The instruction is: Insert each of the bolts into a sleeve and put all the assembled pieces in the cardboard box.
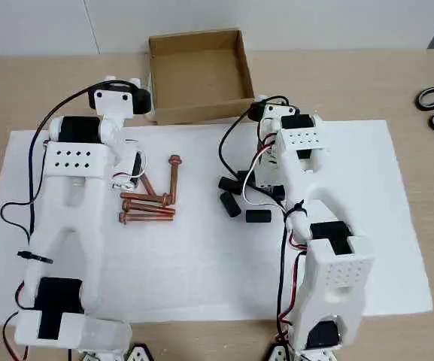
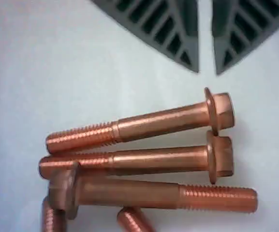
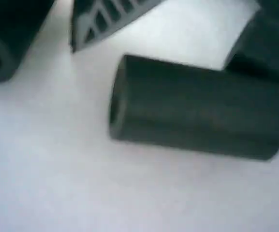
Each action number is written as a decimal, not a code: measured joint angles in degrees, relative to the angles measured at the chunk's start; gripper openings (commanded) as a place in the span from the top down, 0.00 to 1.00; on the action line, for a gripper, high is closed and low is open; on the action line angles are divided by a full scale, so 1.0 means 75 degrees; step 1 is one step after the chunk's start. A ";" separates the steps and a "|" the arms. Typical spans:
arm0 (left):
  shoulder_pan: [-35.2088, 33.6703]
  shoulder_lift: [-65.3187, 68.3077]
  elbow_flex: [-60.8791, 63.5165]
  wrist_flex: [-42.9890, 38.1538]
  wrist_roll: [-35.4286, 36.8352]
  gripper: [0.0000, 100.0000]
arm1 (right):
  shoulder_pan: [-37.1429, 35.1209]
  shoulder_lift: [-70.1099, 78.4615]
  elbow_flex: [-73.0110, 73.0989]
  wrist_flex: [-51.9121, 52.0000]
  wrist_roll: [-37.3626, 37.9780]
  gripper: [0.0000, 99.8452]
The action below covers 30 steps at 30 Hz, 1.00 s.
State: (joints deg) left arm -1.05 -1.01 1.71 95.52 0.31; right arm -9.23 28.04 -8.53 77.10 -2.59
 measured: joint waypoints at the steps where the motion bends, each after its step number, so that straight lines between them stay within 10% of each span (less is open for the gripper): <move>1: 0.0000 0.0000 0.0000 0.0000 0.0000 0.99 | 0.0000 0.0000 0.0000 0.0000 0.0000 0.82; 30: 0.0000 0.0035 0.0176 0.0000 0.0000 0.99 | 0.0000 -0.0012 -0.0750 0.1020 0.0012 1.00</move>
State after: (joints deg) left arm -1.05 -0.75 3.03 95.52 0.31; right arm -9.23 27.96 -14.15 84.75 -2.51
